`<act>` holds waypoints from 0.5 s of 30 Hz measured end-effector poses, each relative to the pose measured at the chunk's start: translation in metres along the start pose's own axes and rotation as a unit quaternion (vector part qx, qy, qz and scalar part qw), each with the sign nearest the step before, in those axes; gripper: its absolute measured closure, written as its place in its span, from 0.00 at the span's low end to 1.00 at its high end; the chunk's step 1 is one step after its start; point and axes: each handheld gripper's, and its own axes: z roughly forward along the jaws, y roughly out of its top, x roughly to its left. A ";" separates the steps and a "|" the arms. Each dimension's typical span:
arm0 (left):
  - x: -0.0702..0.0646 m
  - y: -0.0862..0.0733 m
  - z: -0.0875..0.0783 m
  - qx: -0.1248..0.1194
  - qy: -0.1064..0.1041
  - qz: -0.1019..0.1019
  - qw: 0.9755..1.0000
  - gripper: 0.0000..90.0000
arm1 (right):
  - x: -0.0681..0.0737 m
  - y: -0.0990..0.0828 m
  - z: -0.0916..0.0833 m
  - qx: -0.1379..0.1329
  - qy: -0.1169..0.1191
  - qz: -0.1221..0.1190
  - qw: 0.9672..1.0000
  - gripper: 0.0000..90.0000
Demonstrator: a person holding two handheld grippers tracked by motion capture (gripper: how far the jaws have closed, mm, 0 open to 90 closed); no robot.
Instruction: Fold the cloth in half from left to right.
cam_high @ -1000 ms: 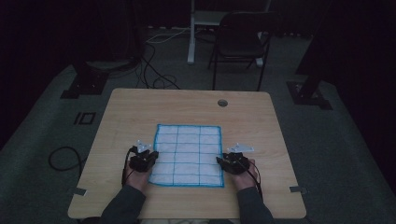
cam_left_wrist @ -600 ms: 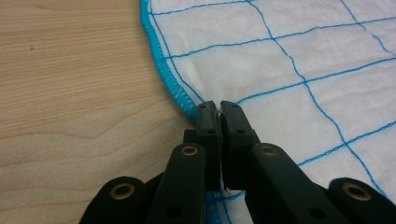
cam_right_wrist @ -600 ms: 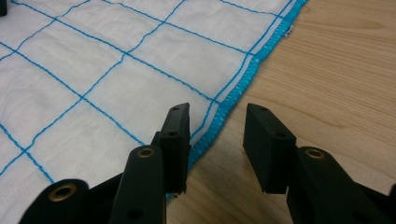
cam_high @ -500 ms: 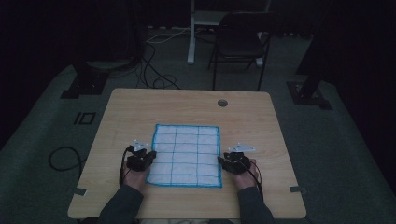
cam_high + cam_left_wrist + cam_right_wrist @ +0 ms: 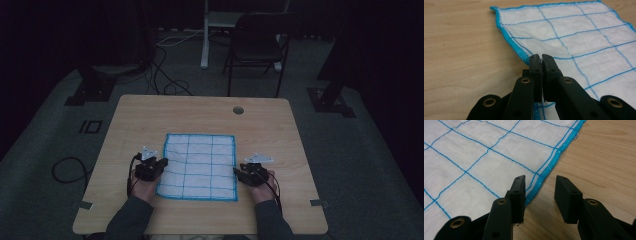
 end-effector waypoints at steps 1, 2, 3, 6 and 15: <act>-0.001 0.001 -0.001 -0.003 -0.001 0.000 1.000 0.98 | 0.000 0.000 0.000 0.000 -0.001 0.001 1.000 0.69; -0.002 0.003 -0.002 -0.004 -0.002 0.003 1.000 0.98 | 0.000 0.000 0.000 0.000 -0.003 0.002 1.000 0.70; -0.003 0.004 -0.003 -0.007 -0.003 0.003 1.000 0.98 | 0.000 0.000 0.001 0.000 -0.006 0.002 1.000 0.71; -0.006 0.008 -0.006 -0.014 -0.009 0.007 1.000 0.98 | 0.000 0.000 0.001 0.002 -0.010 0.002 1.000 0.74; -0.018 0.021 -0.010 -0.029 -0.024 0.016 0.999 0.98 | 0.000 0.000 0.002 0.004 -0.017 0.002 1.000 0.75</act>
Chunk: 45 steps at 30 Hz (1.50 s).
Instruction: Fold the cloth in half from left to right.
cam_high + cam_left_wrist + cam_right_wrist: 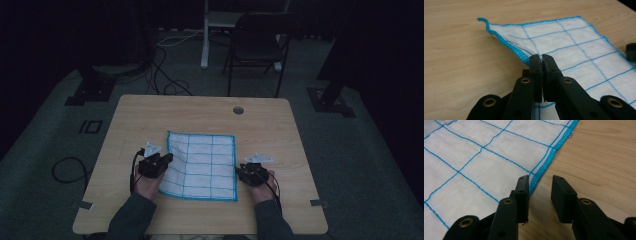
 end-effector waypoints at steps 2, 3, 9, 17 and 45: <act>-0.002 0.002 0.000 -0.003 -0.004 0.003 1.000 0.98 | 0.000 0.000 0.000 0.000 0.000 0.000 1.000 0.75; -0.004 0.004 -0.001 -0.005 -0.006 0.004 1.000 0.98 | 0.000 0.000 0.000 0.000 0.001 0.000 1.000 0.75; -0.010 0.012 -0.001 -0.013 -0.016 0.008 1.000 0.98 | 0.000 0.000 0.000 0.000 0.001 0.000 1.000 0.75; -0.018 0.021 0.000 -0.021 -0.028 0.016 0.999 0.98 | 0.000 0.000 0.000 0.000 0.004 -0.001 1.000 0.74; -0.048 0.038 0.011 -0.032 -0.062 0.038 0.997 0.98 | -0.013 0.000 -0.007 -0.006 -0.016 0.009 1.000 0.72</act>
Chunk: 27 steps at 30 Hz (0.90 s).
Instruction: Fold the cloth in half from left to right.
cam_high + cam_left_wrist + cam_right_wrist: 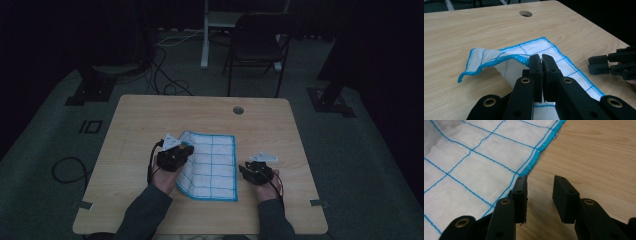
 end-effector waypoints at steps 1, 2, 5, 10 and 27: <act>-0.002 0.001 0.001 0.000 -0.002 0.001 1.000 0.98 | -0.001 0.000 0.000 -0.001 -0.001 0.001 1.000 0.72; -0.002 0.001 0.002 0.002 -0.003 0.003 1.000 0.98 | -0.002 0.000 -0.001 -0.001 -0.001 0.003 1.000 0.72; -0.005 0.002 0.004 0.003 -0.007 0.006 1.000 0.98 | -0.005 0.000 -0.002 -0.003 -0.004 0.006 1.000 0.72; -0.008 0.004 0.007 0.002 -0.011 0.008 1.000 0.98 | -0.010 -0.001 -0.004 -0.004 -0.008 0.012 1.000 0.72; -0.019 0.010 0.022 0.010 -0.024 0.021 0.999 0.98 | -0.015 -0.001 -0.004 -0.002 -0.014 0.017 1.000 0.72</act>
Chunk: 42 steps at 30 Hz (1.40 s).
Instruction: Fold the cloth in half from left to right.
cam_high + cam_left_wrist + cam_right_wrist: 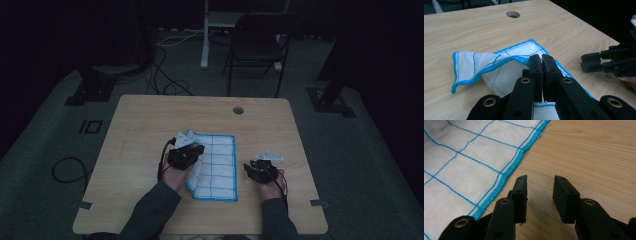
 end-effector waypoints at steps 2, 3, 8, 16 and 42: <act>0.000 0.000 0.001 0.001 -0.001 0.000 1.000 0.98 | 0.000 0.000 0.000 0.000 0.000 0.000 1.000 0.72; -0.002 0.000 0.002 0.002 -0.001 0.001 1.000 0.98 | 0.000 0.000 0.000 0.000 0.000 0.000 1.000 0.72; -0.006 0.000 0.007 0.003 -0.003 0.004 1.000 0.98 | 0.000 0.000 0.000 0.000 0.000 -0.001 1.000 0.72; -0.015 0.001 0.017 0.010 -0.014 0.009 1.000 0.98 | -0.002 0.000 0.000 0.001 0.000 0.002 1.000 0.71; -0.028 0.003 0.041 0.027 -0.026 0.023 0.999 0.98 | -0.003 -0.001 0.001 0.002 0.003 0.001 1.000 0.69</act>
